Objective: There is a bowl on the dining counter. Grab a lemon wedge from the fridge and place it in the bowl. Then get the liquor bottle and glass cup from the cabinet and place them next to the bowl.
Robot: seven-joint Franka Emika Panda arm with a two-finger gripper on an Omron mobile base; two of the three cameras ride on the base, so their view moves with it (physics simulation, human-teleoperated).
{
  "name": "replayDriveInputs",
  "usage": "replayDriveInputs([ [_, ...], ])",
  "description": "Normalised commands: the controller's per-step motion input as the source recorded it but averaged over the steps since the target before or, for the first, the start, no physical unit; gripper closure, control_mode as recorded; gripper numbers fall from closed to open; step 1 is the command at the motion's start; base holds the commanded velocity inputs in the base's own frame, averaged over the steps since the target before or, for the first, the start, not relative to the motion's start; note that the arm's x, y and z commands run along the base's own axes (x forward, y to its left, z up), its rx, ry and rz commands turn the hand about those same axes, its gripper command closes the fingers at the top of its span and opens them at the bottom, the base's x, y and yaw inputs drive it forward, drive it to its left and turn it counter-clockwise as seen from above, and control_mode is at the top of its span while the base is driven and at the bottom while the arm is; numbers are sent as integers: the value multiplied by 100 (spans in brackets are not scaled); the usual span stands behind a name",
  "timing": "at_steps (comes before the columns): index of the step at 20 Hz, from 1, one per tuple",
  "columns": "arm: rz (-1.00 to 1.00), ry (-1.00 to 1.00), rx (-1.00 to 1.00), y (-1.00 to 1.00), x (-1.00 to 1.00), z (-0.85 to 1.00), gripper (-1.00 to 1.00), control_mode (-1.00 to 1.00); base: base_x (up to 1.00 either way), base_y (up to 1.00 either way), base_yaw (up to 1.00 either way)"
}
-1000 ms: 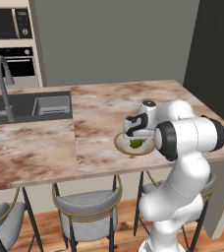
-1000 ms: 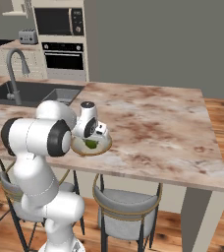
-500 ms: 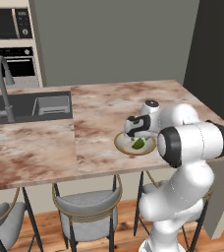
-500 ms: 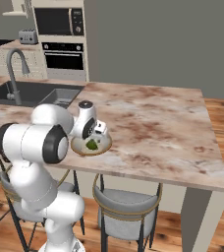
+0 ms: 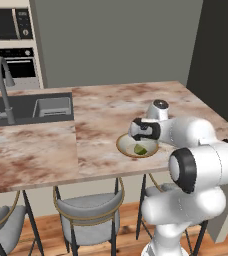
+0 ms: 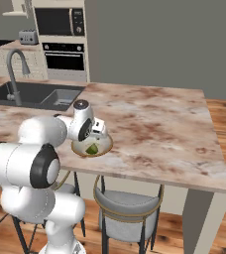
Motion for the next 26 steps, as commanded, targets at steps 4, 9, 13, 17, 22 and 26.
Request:
replayDriveInputs([
  [4, 1, -20, 0, 0, -51, 74, -100, -100, 0, 0, 0],
  [9, 3, -27, -1, 9, -91, 84, -100, -100, 0, 0, 0],
  [13, 1, -27, -1, 30, -100, 83, -100, -100, 0, 0, 0],
  [17, 0, -23, 0, 42, -99, 82, -100, -100, 0, 0, 0],
  [22, -1, -22, 0, 50, -100, 46, -100, -100, 0, 0, 0],
  [26, -3, -27, 0, 42, -100, 8, -100, -100, 0, 0, 0],
])
